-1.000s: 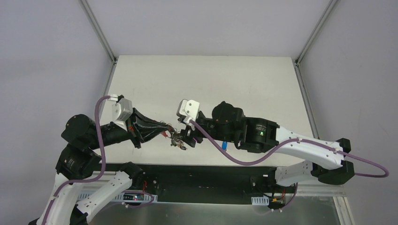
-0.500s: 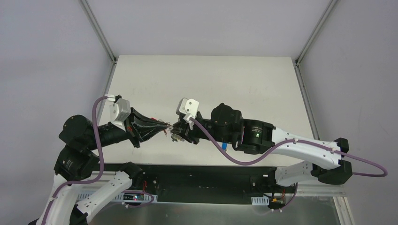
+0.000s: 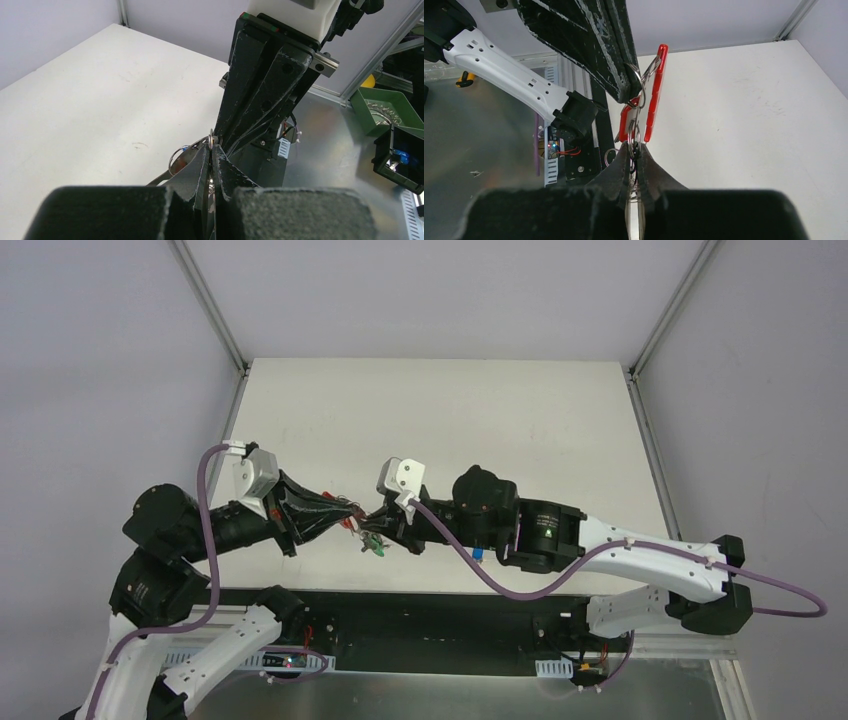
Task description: Put the keys on the keyring
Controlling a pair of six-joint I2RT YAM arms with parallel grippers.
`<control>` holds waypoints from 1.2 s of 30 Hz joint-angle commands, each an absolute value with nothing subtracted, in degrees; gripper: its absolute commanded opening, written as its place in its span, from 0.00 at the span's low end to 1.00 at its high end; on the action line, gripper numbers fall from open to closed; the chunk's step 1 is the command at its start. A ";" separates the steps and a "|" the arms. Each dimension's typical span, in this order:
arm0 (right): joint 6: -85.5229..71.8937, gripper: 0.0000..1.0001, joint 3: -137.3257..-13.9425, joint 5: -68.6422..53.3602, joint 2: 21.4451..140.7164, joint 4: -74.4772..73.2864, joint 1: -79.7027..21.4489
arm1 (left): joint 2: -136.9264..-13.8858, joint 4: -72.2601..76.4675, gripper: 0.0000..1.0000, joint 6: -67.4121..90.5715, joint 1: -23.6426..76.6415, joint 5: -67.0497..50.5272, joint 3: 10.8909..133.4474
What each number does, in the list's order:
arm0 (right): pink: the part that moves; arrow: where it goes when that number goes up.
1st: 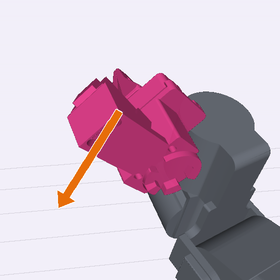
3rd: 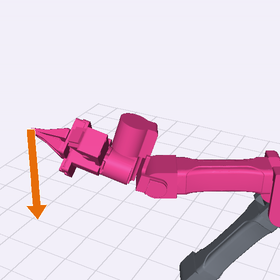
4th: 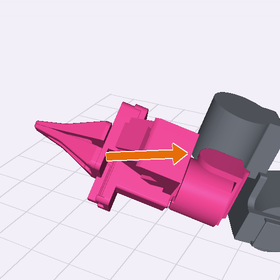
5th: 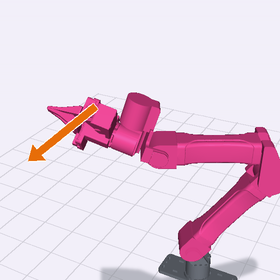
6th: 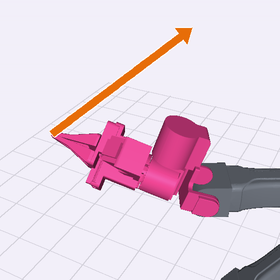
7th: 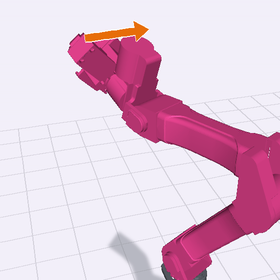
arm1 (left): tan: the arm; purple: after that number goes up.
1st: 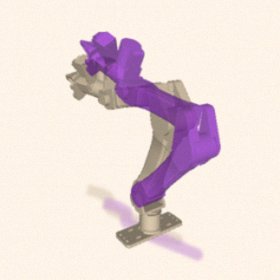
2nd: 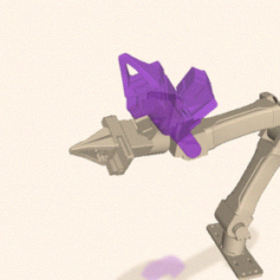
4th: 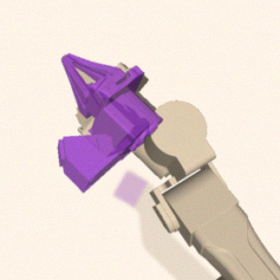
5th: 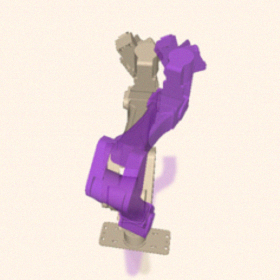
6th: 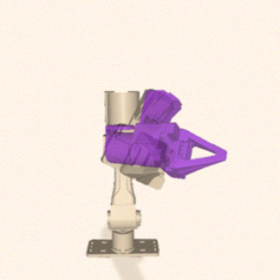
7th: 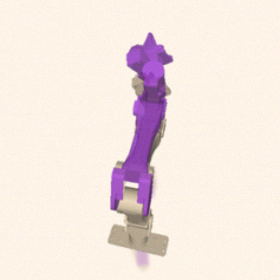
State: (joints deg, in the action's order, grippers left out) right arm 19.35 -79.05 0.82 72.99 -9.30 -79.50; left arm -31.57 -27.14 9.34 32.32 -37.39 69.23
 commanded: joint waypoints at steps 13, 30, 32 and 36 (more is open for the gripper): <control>19.51 0.00 -81.87 5.70 70.85 -11.08 -80.68 | -37.00 -32.27 0.00 9.75 32.78 -32.42 77.12; 22.42 0.00 -82.41 10.24 70.66 -9.79 -83.99 | -39.30 -36.80 0.00 9.14 32.78 -29.88 79.64; 23.16 0.00 -82.91 11.28 70.95 -9.99 -84.78 | -39.65 -37.29 0.00 9.14 32.78 -29.42 79.93; 24.89 0.00 -83.86 13.79 71.73 -10.51 -86.60 | -39.97 -38.16 0.00 9.06 32.77 -28.43 80.16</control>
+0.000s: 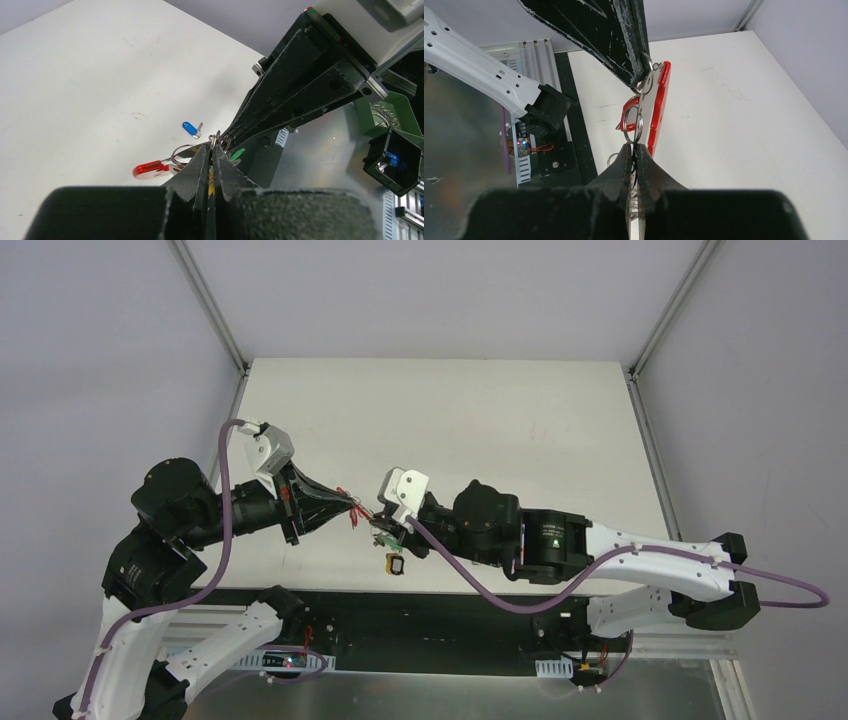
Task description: Put the keys on the keyring
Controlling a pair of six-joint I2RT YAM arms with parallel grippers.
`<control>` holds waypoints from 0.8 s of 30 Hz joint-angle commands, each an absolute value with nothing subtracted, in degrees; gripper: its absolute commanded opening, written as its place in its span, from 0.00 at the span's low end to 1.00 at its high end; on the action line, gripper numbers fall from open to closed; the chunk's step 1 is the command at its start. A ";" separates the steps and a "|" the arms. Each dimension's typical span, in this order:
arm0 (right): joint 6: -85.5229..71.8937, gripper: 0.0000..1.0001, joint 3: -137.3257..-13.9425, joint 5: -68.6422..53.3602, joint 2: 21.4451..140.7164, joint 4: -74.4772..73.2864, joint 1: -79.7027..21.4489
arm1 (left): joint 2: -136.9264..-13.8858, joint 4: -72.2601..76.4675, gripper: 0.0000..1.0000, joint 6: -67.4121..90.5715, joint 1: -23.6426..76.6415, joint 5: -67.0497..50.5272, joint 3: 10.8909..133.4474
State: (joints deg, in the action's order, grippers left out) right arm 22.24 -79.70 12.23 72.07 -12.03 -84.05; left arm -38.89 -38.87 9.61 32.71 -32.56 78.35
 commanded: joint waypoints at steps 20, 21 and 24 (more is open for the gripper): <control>27.33 0.00 -86.94 16.70 75.02 -11.99 -90.17 | -40.58 -39.29 0.00 9.29 32.78 -25.01 80.68; 27.48 0.00 -87.27 16.77 75.42 -12.18 -90.31 | -40.60 -39.29 0.00 9.38 32.78 -24.78 80.68; 27.92 0.00 -87.99 17.63 76.29 -12.63 -90.69 | -40.78 -39.29 0.00 9.81 32.78 -24.01 80.68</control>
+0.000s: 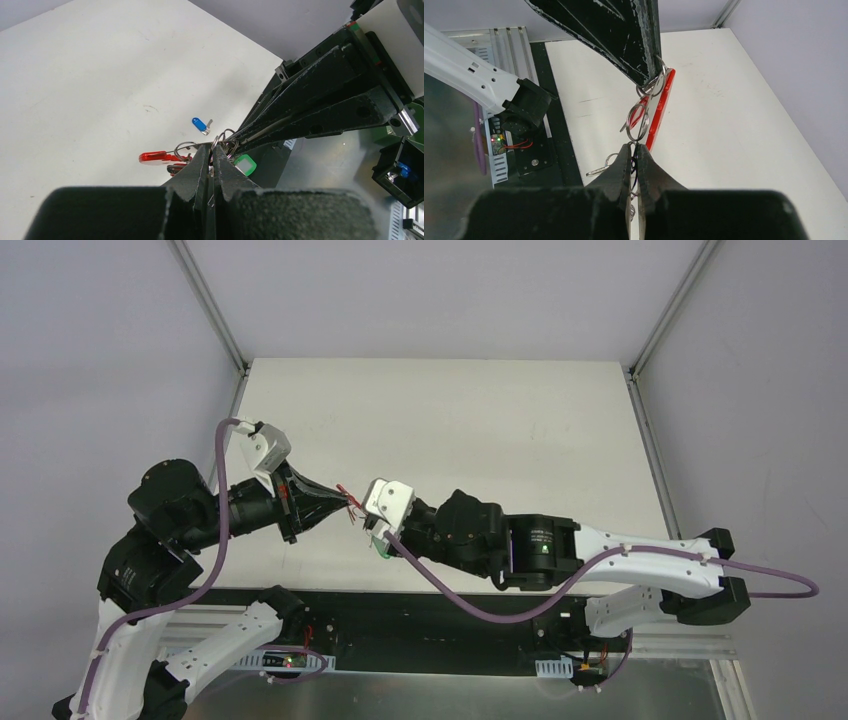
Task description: Put the keys on the keyring
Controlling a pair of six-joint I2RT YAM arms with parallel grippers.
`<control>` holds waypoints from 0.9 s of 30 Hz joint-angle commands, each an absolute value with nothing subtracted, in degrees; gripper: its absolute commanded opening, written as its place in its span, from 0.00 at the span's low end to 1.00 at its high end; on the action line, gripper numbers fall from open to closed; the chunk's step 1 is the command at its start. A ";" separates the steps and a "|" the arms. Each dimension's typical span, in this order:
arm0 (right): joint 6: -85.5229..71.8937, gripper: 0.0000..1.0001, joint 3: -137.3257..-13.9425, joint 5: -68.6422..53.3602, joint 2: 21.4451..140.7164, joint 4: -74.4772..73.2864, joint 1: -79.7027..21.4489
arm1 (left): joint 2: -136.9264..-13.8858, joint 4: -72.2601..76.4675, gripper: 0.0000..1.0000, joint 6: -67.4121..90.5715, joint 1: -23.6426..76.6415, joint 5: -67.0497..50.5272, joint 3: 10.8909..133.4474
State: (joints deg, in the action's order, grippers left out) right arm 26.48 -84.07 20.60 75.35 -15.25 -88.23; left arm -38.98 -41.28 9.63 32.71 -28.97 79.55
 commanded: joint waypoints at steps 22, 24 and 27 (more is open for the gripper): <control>21.75 0.00 -89.28 29.72 82.77 -0.85 -92.42 | -39.06 -37.61 0.00 10.29 32.78 -19.18 79.68; 21.03 0.00 -89.10 28.76 81.90 -0.61 -92.46 | -38.06 -35.62 0.00 10.35 32.78 -19.43 78.67; 20.13 0.14 -89.28 27.23 80.88 -1.84 -92.46 | -36.80 -33.75 0.00 10.17 32.78 -20.15 77.27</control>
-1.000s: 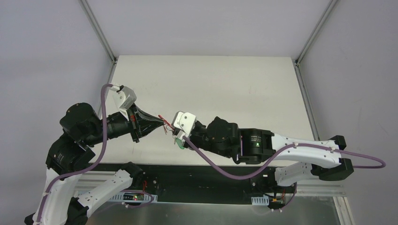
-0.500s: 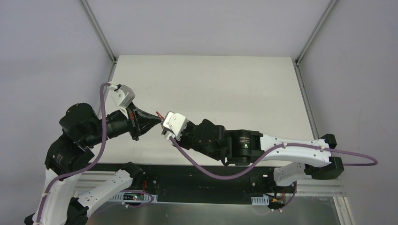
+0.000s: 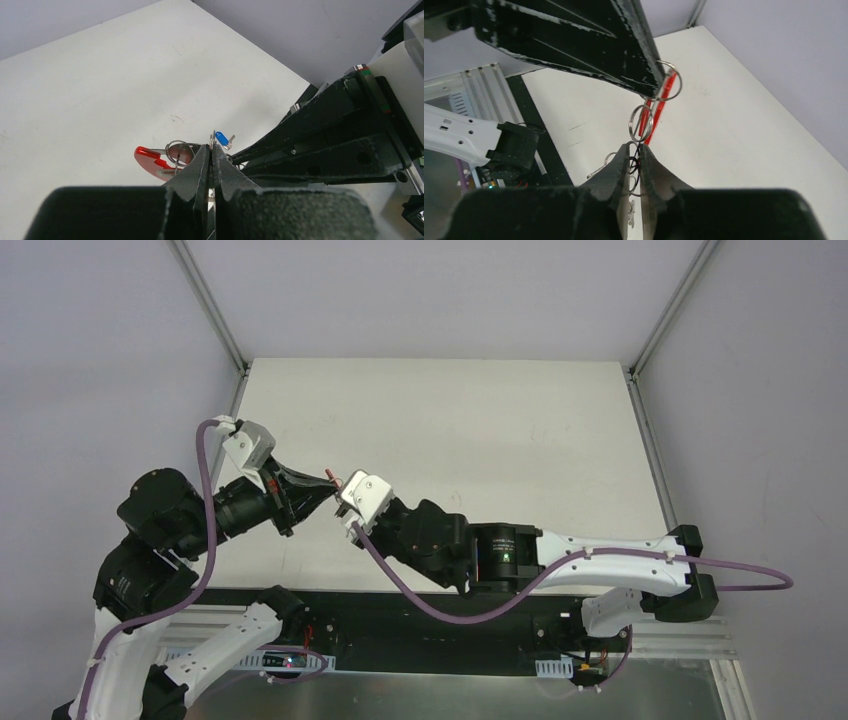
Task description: Put the keys on the keyring
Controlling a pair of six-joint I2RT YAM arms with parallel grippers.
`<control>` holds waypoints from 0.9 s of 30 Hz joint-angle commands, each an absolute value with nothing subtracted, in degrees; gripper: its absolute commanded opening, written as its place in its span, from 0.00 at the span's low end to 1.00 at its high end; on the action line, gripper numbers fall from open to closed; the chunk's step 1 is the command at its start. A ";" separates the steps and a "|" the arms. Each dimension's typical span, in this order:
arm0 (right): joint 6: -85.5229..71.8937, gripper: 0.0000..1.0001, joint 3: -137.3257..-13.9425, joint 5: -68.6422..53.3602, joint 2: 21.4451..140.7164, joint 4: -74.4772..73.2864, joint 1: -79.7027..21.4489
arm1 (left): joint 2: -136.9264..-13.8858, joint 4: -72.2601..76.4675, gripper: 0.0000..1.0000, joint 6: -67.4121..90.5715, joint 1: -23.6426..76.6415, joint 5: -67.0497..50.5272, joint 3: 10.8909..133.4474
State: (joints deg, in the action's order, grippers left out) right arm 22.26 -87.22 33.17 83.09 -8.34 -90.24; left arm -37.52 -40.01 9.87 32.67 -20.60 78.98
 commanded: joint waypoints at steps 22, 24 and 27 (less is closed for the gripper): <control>22.50 0.46 -96.30 3.69 70.63 -26.96 -85.22 | -28.05 -14.00 0.00 12.25 32.78 -33.27 67.31; 23.44 0.46 -96.57 -3.02 69.82 -27.77 -82.59 | -27.41 -11.43 0.00 12.95 32.78 -34.62 66.24; 25.55 0.47 -97.97 -8.19 69.40 -29.42 -80.73 | -26.67 -8.47 0.00 13.85 32.78 -36.27 65.13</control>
